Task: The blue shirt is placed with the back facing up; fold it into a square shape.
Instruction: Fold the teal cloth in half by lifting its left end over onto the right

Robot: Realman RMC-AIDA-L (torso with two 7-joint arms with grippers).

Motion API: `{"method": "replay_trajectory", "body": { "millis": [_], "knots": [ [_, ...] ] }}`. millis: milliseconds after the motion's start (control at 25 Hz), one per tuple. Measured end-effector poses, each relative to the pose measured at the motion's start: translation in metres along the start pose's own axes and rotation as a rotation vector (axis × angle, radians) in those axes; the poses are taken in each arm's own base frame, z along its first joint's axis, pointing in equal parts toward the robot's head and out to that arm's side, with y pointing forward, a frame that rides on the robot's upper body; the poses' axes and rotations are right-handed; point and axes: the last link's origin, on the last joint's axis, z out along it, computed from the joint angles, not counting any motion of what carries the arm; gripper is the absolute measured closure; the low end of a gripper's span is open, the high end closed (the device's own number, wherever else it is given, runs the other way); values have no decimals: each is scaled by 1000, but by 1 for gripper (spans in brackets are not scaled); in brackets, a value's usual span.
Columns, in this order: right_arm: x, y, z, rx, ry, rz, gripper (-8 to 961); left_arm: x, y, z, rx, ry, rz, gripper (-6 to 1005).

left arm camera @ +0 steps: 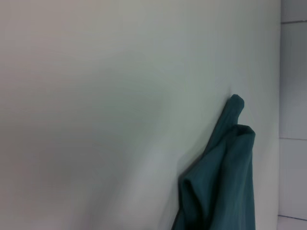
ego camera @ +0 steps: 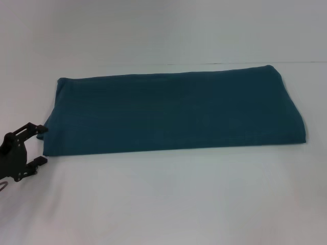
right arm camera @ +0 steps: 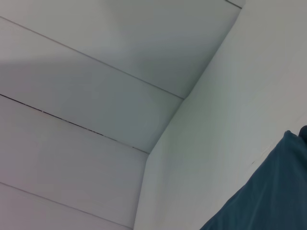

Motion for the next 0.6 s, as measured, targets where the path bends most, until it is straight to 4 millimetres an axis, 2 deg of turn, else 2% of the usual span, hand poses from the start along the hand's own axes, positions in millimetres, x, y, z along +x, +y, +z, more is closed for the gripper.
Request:
{"method": "replay_trajectory", "body": {
  "millis": [600],
  "knots": [
    [2,-1,-1,0,-6,5,278,-3,6,15,19,-9,26,191]
  ]
}}
